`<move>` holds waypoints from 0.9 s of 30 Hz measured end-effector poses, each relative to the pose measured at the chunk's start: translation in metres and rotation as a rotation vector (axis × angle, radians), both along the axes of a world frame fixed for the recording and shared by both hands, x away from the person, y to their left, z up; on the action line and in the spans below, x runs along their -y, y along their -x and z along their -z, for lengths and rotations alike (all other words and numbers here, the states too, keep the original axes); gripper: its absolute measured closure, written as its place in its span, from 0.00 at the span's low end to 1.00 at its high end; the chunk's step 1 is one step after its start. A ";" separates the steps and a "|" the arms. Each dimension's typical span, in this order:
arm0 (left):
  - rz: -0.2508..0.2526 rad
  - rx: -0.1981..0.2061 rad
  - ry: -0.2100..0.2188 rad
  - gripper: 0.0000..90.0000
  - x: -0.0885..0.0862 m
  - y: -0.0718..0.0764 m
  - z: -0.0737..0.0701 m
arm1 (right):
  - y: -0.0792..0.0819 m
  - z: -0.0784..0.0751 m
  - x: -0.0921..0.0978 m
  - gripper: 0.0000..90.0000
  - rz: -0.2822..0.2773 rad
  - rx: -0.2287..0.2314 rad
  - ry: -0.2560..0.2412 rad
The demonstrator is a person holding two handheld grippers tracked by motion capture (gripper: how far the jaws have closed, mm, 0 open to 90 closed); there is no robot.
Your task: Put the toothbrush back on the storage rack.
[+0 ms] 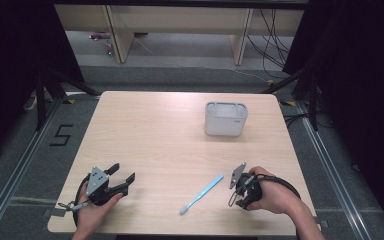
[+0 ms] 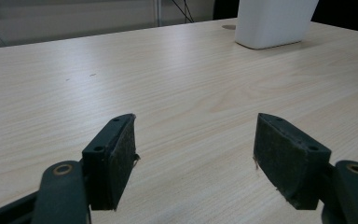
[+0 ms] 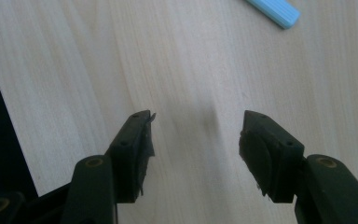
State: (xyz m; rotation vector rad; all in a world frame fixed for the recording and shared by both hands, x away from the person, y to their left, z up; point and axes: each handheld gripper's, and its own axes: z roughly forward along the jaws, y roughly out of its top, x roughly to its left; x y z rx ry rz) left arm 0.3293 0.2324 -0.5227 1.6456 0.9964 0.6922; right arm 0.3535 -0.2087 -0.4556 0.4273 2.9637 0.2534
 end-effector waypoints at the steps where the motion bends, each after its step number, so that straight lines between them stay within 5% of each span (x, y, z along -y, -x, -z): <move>1: 0.000 -0.001 0.000 0.32 0.000 0.000 0.000 | -0.001 0.000 -0.002 0.49 -0.007 -0.005 0.027; 7: 0.002 -0.001 0.000 0.32 0.000 0.000 0.000 | -0.008 -0.001 -0.014 0.51 -0.076 -0.026 0.077; 14: 0.007 0.006 0.006 0.32 0.001 -0.001 0.001 | -0.013 -0.003 -0.021 0.51 -0.080 -0.035 0.104; 17: 0.007 0.007 0.006 0.32 0.001 -0.001 0.001 | -0.019 -0.002 -0.024 0.51 -0.150 -0.023 0.102; 18: 0.007 0.007 0.006 0.32 0.001 -0.001 0.001 | -0.017 -0.003 -0.025 0.52 -0.101 -0.039 0.109; 23: 0.008 0.008 0.002 0.32 0.001 -0.001 0.001 | -0.024 -0.002 -0.029 0.52 -0.158 -0.024 0.106; 24: 0.004 -0.001 -0.007 0.32 0.001 0.000 0.000 | -0.023 -0.003 -0.032 0.52 -0.125 -0.027 0.110; 27: 0.009 0.008 0.001 0.32 0.001 -0.001 0.001 | -0.026 -0.003 -0.035 0.52 -0.139 -0.024 0.107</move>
